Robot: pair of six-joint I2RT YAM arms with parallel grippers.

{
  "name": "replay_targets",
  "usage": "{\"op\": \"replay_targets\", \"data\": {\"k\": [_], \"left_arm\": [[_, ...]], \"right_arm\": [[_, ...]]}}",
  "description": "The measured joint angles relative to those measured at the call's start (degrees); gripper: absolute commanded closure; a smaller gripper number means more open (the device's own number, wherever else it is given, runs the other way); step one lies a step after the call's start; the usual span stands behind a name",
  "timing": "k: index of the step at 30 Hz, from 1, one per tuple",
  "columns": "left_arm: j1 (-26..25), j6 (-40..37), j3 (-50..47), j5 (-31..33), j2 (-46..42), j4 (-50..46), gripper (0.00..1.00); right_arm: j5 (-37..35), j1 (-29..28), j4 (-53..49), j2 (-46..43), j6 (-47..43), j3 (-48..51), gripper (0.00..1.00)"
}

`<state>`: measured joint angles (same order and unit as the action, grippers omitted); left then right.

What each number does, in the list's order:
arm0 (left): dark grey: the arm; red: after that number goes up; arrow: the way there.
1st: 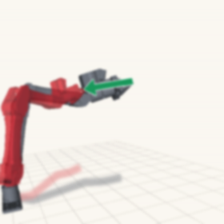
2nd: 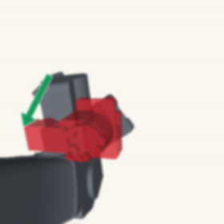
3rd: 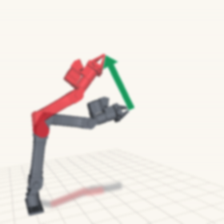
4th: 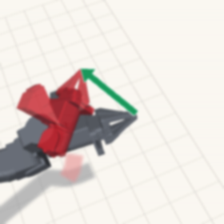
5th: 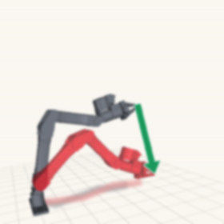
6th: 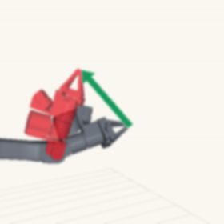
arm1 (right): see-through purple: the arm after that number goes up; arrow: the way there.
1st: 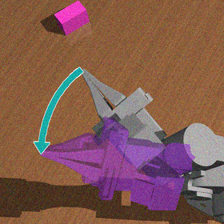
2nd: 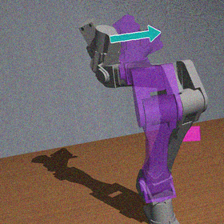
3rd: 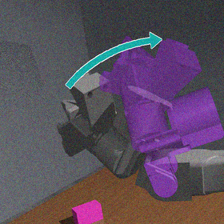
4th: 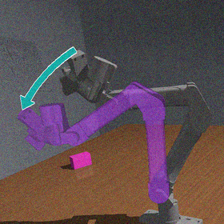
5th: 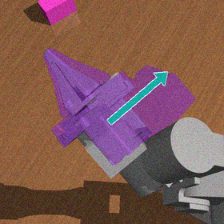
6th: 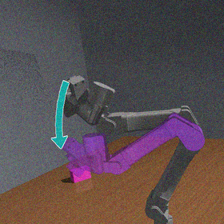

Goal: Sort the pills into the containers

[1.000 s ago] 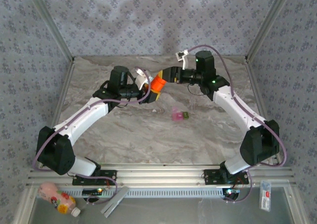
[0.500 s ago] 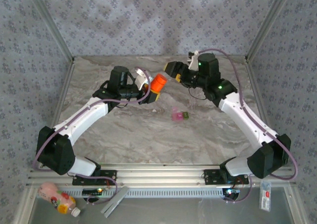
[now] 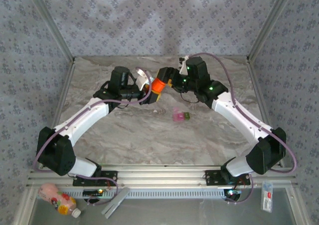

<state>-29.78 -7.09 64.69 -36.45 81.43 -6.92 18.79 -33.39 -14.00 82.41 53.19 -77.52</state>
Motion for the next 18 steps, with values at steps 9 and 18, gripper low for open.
{"op": "replay_targets", "data": {"k": [9, 18], "left_arm": [[0.0, 0.0, 0.0, 0.0, 0.0, -0.3, 1.0], [0.2, 0.1, 0.0, 0.5, 0.0, 0.5, 1.0]], "right_arm": [[0.0, -0.5, -0.4, 0.7, -0.5, -0.1, 0.52], [10.2, 3.2, 7.4, 1.4, -12.2, 2.6, 0.53]]}}
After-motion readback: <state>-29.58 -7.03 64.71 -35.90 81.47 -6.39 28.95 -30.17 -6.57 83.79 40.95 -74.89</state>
